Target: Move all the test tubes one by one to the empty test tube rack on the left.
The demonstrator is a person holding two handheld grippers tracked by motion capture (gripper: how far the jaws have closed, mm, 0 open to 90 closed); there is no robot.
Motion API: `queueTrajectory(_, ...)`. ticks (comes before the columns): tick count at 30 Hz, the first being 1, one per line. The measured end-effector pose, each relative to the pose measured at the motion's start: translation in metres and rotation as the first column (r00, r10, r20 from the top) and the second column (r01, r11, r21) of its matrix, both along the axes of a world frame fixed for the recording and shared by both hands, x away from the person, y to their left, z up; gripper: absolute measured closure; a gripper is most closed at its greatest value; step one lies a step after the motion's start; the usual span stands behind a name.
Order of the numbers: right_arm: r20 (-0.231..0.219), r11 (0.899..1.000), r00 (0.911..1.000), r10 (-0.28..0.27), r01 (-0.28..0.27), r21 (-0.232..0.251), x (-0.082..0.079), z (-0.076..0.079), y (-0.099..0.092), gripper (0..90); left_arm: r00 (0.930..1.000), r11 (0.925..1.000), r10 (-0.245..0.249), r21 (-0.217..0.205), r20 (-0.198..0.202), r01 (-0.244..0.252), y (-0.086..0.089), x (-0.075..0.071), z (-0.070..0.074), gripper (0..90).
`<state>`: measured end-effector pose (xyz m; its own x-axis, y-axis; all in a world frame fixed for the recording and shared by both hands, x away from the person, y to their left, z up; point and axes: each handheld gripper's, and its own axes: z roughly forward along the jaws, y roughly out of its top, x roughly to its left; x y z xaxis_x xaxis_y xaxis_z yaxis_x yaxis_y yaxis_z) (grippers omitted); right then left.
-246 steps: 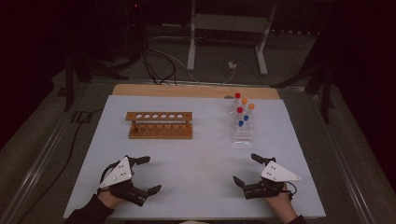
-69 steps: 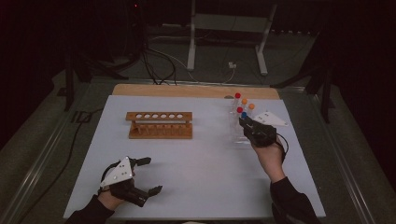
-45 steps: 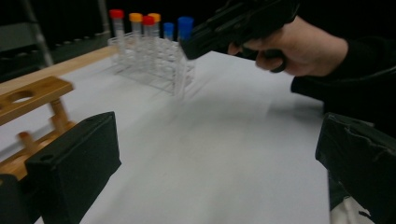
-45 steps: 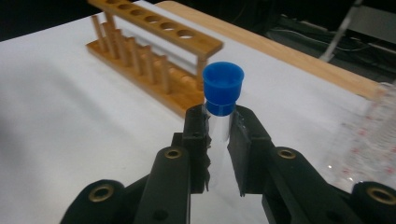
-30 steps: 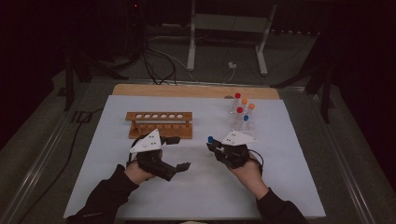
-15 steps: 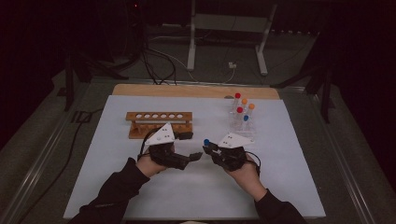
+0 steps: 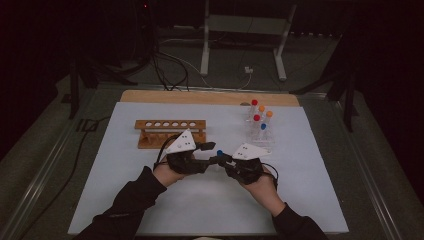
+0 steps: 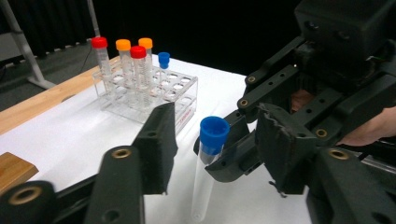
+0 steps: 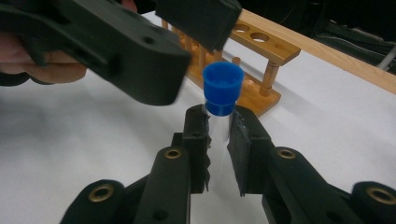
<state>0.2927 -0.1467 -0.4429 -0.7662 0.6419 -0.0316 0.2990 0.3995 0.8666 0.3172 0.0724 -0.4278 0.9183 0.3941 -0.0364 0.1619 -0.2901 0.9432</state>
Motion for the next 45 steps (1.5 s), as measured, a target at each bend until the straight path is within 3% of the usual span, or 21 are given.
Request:
queueTrajectory(15, -0.003, 1.000, 1.0000, 0.008, -0.008, -0.004, -0.001, -0.001, 0.002, 76.6, 1.0000, 0.9989, -0.002, 0.046, 0.005, 0.001, -0.011, 0.003, -0.006, 74.3)
queueTrajectory(24, -0.001, 1.000, 1.0000, 0.003, -0.003, 0.011, -0.001, 0.000, 0.000, 75.2, 0.9997, 0.9988, -0.001, 0.050, 0.026, -0.001, -0.011, 0.005, -0.003, 77.1)
queueTrajectory(36, 0.008, 0.996, 0.9998, -0.020, 0.019, 0.085, 0.001, 0.005, -0.006, 36.6, 0.9955, 0.9966, 0.078, 0.022, 0.053, -0.080, 0.009, 0.021, 0.019, 77.3)
queueTrajectory(43, 0.036, 0.996, 0.9993, -0.013, 0.010, 0.088, -0.001, 0.008, -0.005, 12.8, 0.9896, 0.9916, 0.125, 0.023, 0.070, -0.127, 0.020, 0.037, 0.034, 77.3)
queueTrajectory(45, 0.036, 0.996, 0.9993, -0.007, 0.004, 0.087, -0.001, 0.009, -0.005, 10.0, 0.9891, 0.9910, 0.131, 0.021, 0.068, -0.132, 0.021, 0.039, 0.036, 77.2)
